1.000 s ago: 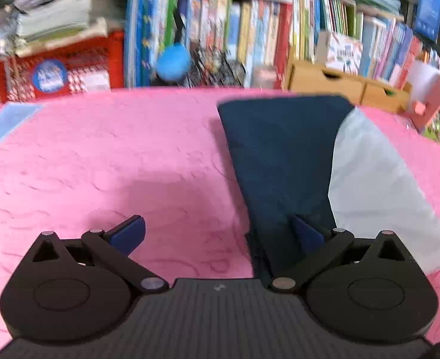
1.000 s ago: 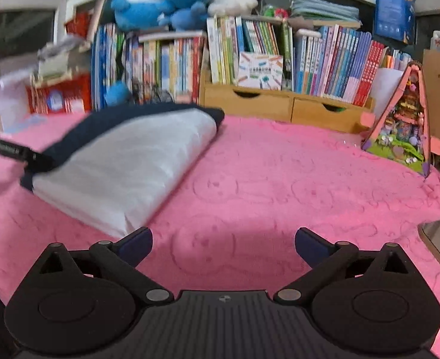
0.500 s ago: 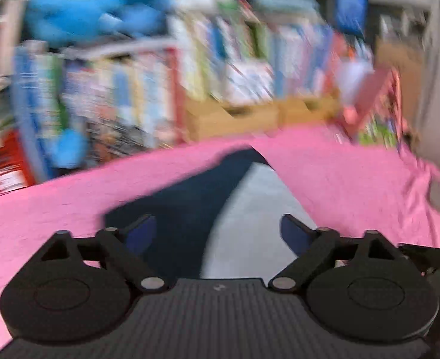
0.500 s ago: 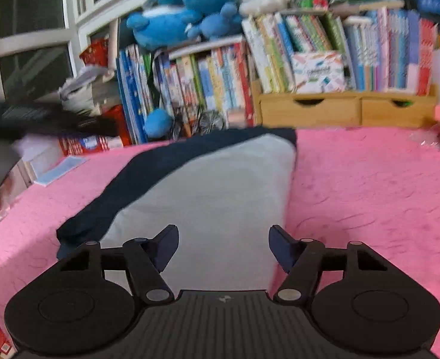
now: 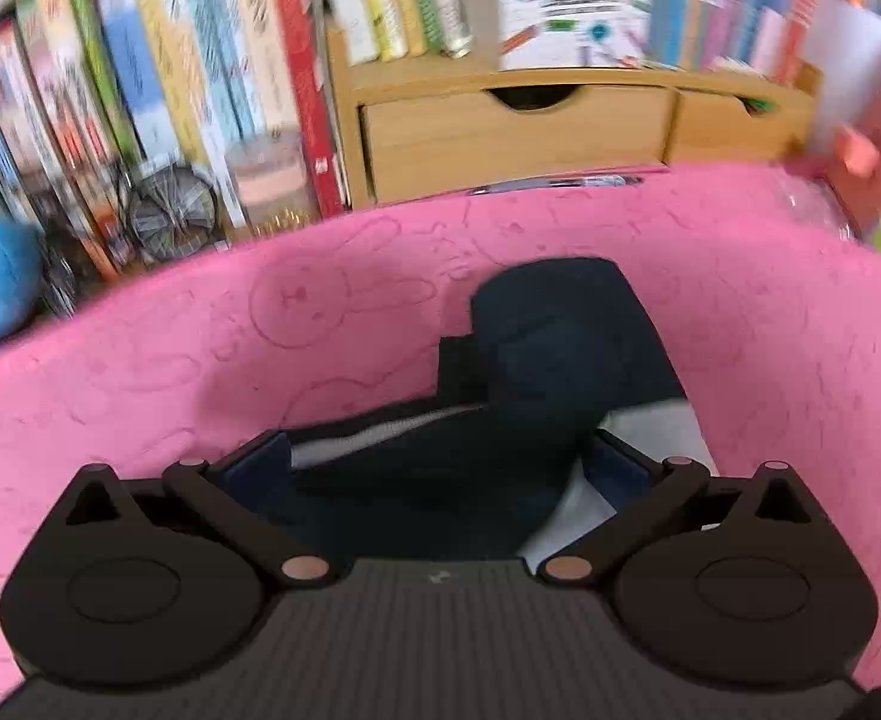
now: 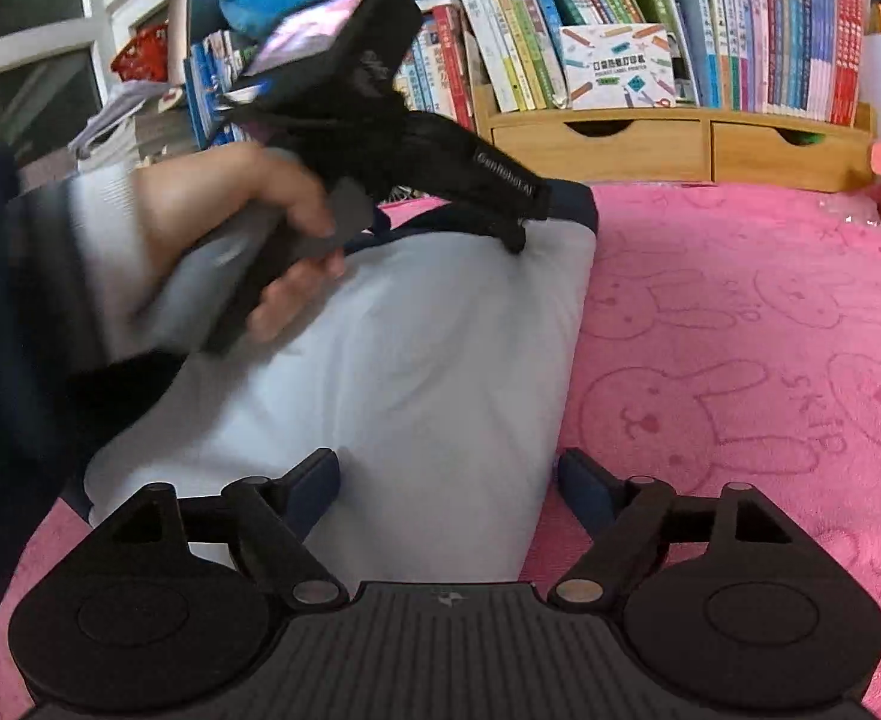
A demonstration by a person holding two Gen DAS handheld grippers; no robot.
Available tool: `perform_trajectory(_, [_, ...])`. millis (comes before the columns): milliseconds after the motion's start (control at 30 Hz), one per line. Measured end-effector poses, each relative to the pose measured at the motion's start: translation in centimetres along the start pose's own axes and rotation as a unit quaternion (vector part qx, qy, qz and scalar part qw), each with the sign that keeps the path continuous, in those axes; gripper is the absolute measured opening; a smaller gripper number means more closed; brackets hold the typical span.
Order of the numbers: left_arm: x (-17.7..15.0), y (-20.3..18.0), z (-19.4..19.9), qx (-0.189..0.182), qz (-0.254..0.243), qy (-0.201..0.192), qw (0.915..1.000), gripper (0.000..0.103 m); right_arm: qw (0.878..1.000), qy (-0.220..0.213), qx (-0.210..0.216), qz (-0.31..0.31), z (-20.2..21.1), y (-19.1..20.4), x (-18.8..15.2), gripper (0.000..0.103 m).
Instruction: Fold clothes
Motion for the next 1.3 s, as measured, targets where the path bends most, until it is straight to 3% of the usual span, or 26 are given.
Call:
perform_trajectory(100, [0.3,0.9,0.4,-0.018,0.030,0.010,0.9993,0.103,1.000,0.000,0.007,-0.006,0.1,-0.3,0.1,0.082])
perform_trajectory(300, [-1.3,2.0,8.0,0.020,0.024,-0.026,0.9992,0.099,1.000,0.008,0.016,0.008,0.1,0.2,0.0,0.095])
perform_trajectory(400, [-5.0,4.0,11.8,0.043,0.031,-0.033,0.9980,0.099,1.000,0.011,0.009,0.014,0.3,0.3,-0.1,0.103])
perform_trajectory(533, [-11.1,5.2,15.9,0.062,0.058,-0.037,0.9957,0.099,1.000,0.013,-0.001,0.023,0.5,0.5,-0.4,0.103])
perform_trajectory(667, [-16.4,4.6,18.5,0.043,0.073,-0.046,0.9953,0.101,0.999,0.016,-0.016,0.029,1.2,0.7,-0.8,0.103])
perform_trajectory(800, [-21.5,3.8,20.9,0.018,0.087,-0.055,0.9946,0.103,1.000,0.008,-0.017,0.022,5.3,1.1,-3.0,0.103])
perform_trajectory(933, [-24.5,2.8,22.5,0.017,0.071,-0.059,0.9955,0.103,0.999,0.001,-0.028,0.038,9.8,1.9,-4.9,0.103])
perform_trajectory(1100, [-25.1,1.8,22.8,0.016,0.061,-0.068,0.9957,0.103,0.996,-0.017,-0.035,0.079,12.8,3.0,-5.7,0.103])
perform_trajectory(1300, [-26.3,1.2,20.0,0.040,0.049,-0.048,0.9969,0.103,0.996,-0.018,-0.038,0.085,12.4,3.3,-6.2,0.103])
Point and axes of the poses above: each gripper's, at about its wrist camera, not at the fingertips, and z roughly against the way its jaws point, y to its left, x to its top, the point moved 5 cm from there along -z, roughly the way its jaws point, and after that the axes turned 2 degrees about -x, right-handed, at the moved point
